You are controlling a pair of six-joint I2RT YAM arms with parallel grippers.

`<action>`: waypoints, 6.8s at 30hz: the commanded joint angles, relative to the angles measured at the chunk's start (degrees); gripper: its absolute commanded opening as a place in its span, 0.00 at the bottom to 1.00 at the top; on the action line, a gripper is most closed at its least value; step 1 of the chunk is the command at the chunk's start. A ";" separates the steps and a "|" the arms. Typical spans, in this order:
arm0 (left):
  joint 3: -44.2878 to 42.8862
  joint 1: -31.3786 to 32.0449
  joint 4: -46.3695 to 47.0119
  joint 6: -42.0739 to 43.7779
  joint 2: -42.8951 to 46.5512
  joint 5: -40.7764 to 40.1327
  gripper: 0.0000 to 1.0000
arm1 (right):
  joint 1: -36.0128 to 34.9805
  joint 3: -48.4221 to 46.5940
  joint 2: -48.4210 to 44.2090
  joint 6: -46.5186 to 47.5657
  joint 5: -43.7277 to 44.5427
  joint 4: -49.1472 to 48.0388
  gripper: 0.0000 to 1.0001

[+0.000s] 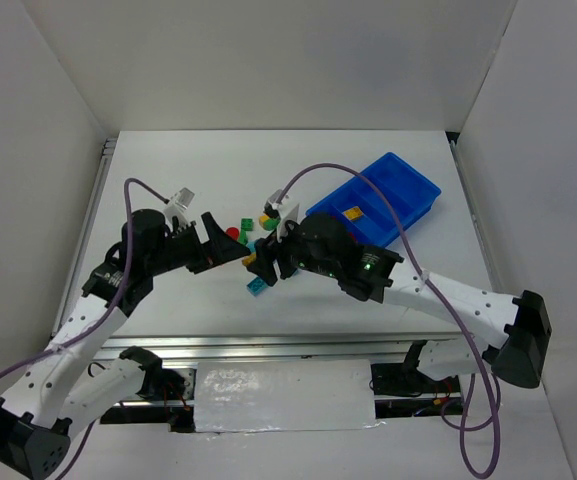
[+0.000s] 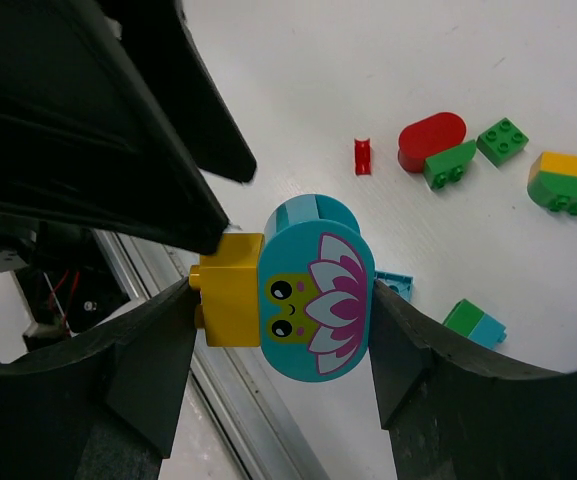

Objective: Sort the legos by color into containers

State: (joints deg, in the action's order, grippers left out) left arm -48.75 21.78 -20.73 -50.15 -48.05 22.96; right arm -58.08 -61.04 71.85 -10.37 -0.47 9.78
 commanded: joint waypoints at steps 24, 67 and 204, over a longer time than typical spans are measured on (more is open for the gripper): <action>3.84 5.11 18.35 -6.10 -3.45 15.62 0.00 | -1.33 -4.88 1.62 -0.26 6.80 -4.07 0.05; 2.87 10.03 27.24 16.75 2.17 31.36 0.00 | 16.87 6.28 -9.46 -16.34 -56.92 -21.73 0.85; -73.16 21.46 24.52 26.94 -86.26 -15.13 0.91 | 50.53 -2.69 -40.57 -24.61 -13.77 29.15 1.00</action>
State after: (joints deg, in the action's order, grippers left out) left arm -119.90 42.96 1.72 -24.18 -137.91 9.17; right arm -7.73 -62.30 31.33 -36.12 -13.28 38.70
